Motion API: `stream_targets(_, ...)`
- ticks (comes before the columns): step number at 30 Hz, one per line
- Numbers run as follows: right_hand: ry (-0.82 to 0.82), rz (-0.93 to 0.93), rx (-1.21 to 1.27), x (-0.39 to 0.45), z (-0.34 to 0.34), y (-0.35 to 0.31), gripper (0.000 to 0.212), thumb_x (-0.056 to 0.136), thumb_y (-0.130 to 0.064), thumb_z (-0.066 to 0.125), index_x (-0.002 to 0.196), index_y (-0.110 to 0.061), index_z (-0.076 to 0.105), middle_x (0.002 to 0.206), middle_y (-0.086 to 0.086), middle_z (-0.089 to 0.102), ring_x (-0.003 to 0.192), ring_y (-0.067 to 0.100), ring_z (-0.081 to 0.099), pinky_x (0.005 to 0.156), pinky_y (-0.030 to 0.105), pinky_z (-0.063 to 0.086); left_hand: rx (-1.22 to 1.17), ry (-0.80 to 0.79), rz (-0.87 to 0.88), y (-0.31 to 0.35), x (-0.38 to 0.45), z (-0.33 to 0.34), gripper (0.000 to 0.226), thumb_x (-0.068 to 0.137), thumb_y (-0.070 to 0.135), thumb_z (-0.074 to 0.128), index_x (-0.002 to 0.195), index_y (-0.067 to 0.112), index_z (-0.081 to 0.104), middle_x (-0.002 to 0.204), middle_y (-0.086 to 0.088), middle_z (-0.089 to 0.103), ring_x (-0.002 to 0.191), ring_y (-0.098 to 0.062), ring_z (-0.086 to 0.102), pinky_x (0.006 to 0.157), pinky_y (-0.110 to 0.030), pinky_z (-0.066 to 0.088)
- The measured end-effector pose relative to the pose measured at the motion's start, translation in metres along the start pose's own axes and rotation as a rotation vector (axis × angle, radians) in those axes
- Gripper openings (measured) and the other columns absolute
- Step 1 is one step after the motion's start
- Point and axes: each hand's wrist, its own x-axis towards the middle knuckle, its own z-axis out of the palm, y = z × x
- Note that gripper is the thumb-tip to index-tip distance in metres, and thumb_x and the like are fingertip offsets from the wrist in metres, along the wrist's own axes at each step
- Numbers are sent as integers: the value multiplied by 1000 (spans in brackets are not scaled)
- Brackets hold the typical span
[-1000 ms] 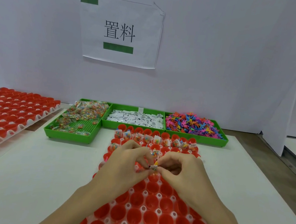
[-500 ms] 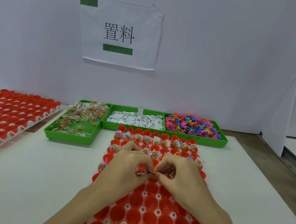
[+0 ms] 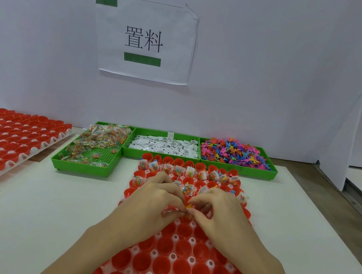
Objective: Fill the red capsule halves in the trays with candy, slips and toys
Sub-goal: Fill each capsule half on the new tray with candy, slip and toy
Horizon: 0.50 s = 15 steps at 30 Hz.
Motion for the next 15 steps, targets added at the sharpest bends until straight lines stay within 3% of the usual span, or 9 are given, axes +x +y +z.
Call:
stream_targets(6,-21,40,48,0,0,1,21,86,-15,78,101,-29,73,82,-13,66,78,1,62,74,12,49,-48,-7,-24,-2,-1,0,10,94,31,72,101,31,80,104,21,70,104,-8,48,94,-24,42)
stream_targets(15,-36,131,101,6,4,1,19,80,-14,82,86,-23,66,76,-6,67,67,4,60,64,11,49,-79,-12,-17,-3,-1,-1,10,95,31,71,99,31,80,103,22,71,99,-5,50,93,-25,41)
